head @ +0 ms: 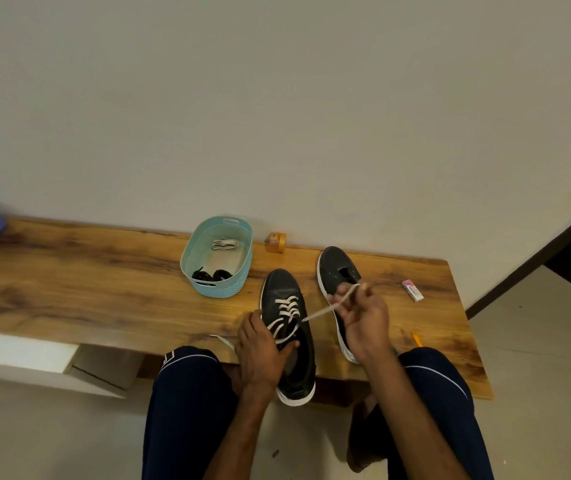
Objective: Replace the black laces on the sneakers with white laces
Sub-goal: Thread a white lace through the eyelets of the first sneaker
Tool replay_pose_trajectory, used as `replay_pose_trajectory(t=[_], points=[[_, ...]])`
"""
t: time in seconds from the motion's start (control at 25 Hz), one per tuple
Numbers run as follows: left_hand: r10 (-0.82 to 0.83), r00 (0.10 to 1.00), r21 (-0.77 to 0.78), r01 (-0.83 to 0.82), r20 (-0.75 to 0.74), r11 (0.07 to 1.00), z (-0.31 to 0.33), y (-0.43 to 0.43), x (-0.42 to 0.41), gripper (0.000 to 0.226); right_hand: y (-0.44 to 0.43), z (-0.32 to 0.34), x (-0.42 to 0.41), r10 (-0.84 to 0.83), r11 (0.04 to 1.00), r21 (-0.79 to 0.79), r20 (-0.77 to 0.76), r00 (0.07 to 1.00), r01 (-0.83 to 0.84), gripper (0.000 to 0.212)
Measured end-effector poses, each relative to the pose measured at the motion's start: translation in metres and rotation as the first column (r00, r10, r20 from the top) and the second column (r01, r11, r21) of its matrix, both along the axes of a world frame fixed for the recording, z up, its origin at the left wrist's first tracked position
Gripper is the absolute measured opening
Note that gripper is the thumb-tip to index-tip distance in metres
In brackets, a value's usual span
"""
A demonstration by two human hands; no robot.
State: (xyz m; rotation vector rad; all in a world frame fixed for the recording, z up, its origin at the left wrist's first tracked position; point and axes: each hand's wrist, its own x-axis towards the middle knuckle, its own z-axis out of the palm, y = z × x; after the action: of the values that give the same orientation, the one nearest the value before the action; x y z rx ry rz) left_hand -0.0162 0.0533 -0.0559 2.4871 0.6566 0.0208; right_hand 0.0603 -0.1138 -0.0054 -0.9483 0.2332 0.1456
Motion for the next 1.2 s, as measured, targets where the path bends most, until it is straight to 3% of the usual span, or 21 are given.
replay_pose_trajectory(t=[0.04, 0.08, 0.12, 0.16, 0.2, 0.24, 0.28, 0.32, 0.56, 0.68, 0.8, 0.92, 1.0, 1.08, 1.12, 1.2], points=[[0.02, 1.0, -0.085, -0.02, -0.003, 0.996, -0.003, 0.0, 0.0, 0.094, -0.012, 0.002, -0.001, -0.014, 1.0, 0.004, 0.045, 0.999, 0.013, 0.018], [0.027, 1.0, -0.162, -0.026, 0.002, 0.987, -0.005, -0.001, 0.0, 0.089, -0.02, 0.002, -0.004, 0.01, 0.984, -0.18, 0.088, 0.996, 0.007, 0.018], [0.03, 0.999, -0.219, -0.027, 0.01, 0.975, -0.006, -0.002, 0.0, 0.082, -0.022, 0.001, -0.009, 0.074, 0.875, -0.484, 0.103, 0.992, -0.015, 0.016], [0.035, 0.999, -0.251, -0.028, 0.021, 0.968, -0.007, -0.003, -0.001, 0.077, -0.019, -0.006, -0.016, 0.184, 0.631, -0.774, 0.083, 0.979, -0.053, 0.011], [0.042, 0.999, -0.268, -0.032, 0.032, 0.963, -0.007, -0.004, -0.002, 0.073, -0.012, -0.014, -0.023, 0.338, 0.341, -0.935, 0.027, 0.941, -0.096, 0.009], [0.054, 0.998, -0.277, -0.042, 0.036, 0.96, -0.006, -0.005, -0.005, 0.07, -0.003, -0.022, -0.03, 0.482, 0.091, -0.99, -0.051, 0.875, -0.108, 0.015], [0.065, 0.998, -0.273, -0.054, 0.028, 0.96, -0.005, -0.006, -0.008, 0.066, 0.007, -0.03, -0.037, 0.569, -0.057, -0.992, -0.124, 0.813, -0.112, 0.019], [0.07, 0.998, -0.251, -0.065, 0.01, 0.966, -0.004, -0.006, -0.011, 0.061, 0.013, -0.031, -0.041, 0.592, -0.122, -0.986, -0.161, 0.789, -0.11, 0.019], [0.039, 0.989, -0.022, -0.042, -0.145, 0.999, 0.006, -0.002, -0.02, 0.053, -0.024, 0.011, -0.024, 0.307, -0.04, -0.998, 0.037, 0.951, 0.052, 0.011], [-0.001, 0.987, 0.032, 0.006, -0.159, 0.999, 0.018, 0.001, -0.019, 0.049, -0.041, 0.035, -0.014, 0.318, -0.02, -0.999, -0.031, 0.948, -0.026, 0.017], [-0.039, 0.994, -0.02, 0.037, -0.103, 0.999, 0.036, 0.011, -0.021, 0.035, -0.045, 0.054, -0.012, 0.372, -0.036, -0.996, -0.094, 0.924, -0.087, 0.019], [-0.026, 0.999, -0.17, 0.033, 0.044, 0.985, 0.065, 0.03, -0.025, 0.033, -0.039, 0.077, -0.018, 0.43, -0.151, -0.985, -0.144, 0.892, -0.086, 0.03], [0.002, 0.985, -0.283, 0.047, 0.17, 0.958, 0.088, 0.041, -0.025, 0.037, -0.031, 0.092, -0.025, 0.419, -0.062, -0.998, -0.035, 0.907, -0.009, 0.034], [0.029, 0.95, -0.377, 0.095, 0.311, 0.921, 0.114, 0.044, -0.023, 0.037, -0.021, 0.108, -0.033, 0.375, 0.077, -0.995, 0.09, 0.923, 0.066, 0.019], [0.055, 0.93, -0.436, 0.117, 0.363, 0.892, 0.128, 0.043, -0.023, 0.037, -0.015, 0.117, -0.036, 0.36, 0.152, -0.985, 0.134, 0.923, 0.084, 0.012], [0.112, 0.904, -0.59, 0.171, 0.412, 0.789, 0.15, 0.039, -0.021, 0.034, -0.002, 0.135, -0.041, 0.321, 0.368, -0.927, 0.206, 0.925, 0.079, 0.017]])
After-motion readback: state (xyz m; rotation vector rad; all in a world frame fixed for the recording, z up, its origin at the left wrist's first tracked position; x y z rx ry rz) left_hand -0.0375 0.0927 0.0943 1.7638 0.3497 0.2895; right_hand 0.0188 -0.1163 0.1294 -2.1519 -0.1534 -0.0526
